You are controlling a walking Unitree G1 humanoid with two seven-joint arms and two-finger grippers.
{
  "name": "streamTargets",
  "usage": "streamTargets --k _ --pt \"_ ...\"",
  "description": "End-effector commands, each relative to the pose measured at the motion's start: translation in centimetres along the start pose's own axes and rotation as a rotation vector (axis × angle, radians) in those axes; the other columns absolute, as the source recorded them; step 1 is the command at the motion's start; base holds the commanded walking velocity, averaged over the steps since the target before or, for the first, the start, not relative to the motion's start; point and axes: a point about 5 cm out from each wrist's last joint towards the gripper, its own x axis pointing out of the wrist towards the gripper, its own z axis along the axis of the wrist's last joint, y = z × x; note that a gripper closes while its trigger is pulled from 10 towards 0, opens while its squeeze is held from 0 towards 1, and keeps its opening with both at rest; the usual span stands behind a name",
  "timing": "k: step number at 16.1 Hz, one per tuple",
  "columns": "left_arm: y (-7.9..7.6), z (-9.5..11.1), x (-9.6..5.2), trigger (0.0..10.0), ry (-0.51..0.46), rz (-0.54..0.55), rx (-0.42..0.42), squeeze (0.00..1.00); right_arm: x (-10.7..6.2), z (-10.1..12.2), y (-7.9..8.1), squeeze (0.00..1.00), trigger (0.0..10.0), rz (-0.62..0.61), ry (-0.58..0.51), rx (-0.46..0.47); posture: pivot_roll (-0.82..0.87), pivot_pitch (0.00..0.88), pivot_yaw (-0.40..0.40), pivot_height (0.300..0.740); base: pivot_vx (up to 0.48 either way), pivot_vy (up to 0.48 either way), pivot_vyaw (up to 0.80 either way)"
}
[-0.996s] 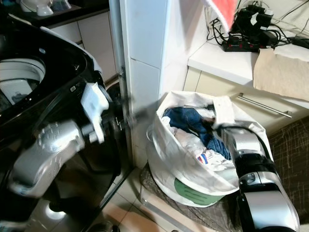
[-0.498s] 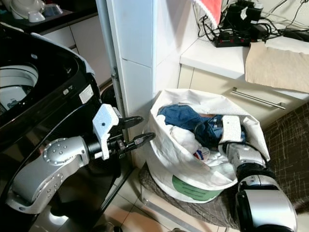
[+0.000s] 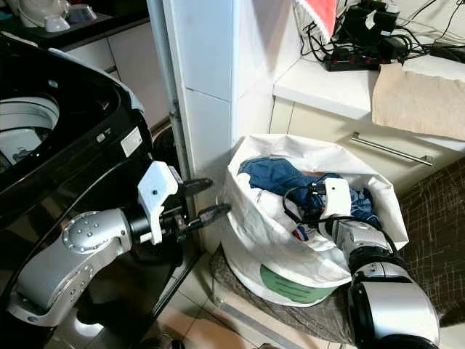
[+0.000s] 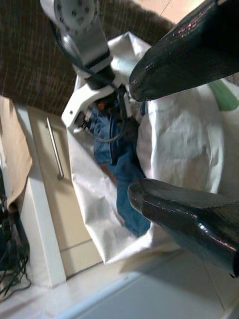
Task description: Clothes washing
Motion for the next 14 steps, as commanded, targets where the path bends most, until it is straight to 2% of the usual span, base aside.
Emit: streamTargets --k 1,4,14 --pt "-0.31 0.40 -0.27 10.0 -0.017 -0.029 0.013 0.00 -0.02 0.79 0.08 0.00 0.0 0.009 -0.025 -0.003 0.02 0.040 0.027 0.740 0.000 0.000 0.00" --pt "-0.57 0.44 -0.44 10.0 -0.029 -0.057 0.001 0.00 -0.13 0.98 -0.28 0.00 0.0 -0.005 -0.033 -0.028 0.02 0.037 0.022 0.740 0.000 0.000 0.00" --pt "-0.52 0.54 -0.57 10.0 -0.034 -0.070 0.000 0.00 -0.20 1.69 -0.29 0.00 0.0 0.004 -0.083 0.009 0.02 0.033 0.027 0.740 0.000 0.000 0.00"
